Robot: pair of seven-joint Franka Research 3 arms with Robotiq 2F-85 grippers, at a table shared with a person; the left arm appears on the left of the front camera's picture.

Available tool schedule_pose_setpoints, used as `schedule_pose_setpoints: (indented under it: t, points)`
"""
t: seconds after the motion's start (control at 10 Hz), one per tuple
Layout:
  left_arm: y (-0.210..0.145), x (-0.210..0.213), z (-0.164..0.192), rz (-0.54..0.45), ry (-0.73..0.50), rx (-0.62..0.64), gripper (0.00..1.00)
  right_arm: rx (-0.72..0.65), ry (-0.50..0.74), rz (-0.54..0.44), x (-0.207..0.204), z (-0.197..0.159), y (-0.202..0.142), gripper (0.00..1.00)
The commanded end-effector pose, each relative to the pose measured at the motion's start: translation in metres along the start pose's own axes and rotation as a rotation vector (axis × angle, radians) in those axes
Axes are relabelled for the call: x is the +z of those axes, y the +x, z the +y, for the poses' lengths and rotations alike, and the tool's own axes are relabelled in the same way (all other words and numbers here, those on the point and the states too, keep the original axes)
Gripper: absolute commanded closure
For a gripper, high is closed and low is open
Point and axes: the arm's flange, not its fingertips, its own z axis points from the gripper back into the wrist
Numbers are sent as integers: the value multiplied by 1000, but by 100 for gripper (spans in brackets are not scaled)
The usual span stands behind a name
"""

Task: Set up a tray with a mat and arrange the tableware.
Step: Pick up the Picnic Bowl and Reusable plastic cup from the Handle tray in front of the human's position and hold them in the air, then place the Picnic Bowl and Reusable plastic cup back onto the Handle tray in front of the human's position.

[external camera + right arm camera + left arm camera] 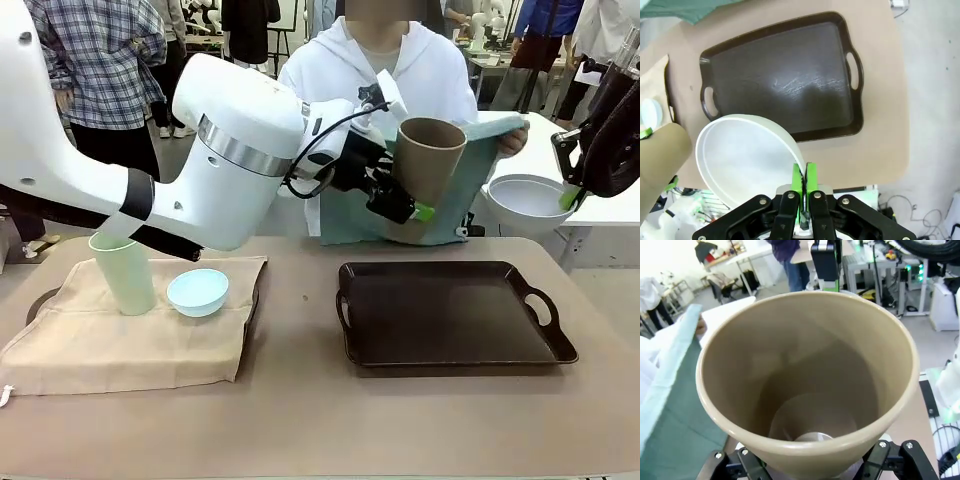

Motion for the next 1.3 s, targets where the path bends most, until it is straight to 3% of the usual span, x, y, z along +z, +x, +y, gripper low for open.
schedule_pose_setpoints:
  t: [0.0,1.2]
  points:
    - [0,-1,6,-14,-18,-14,70,8,5,4,-5,-2,1,100]
    - [0,-1,6,-14,-18,-14,70,8,5,4,-5,-2,1,100]
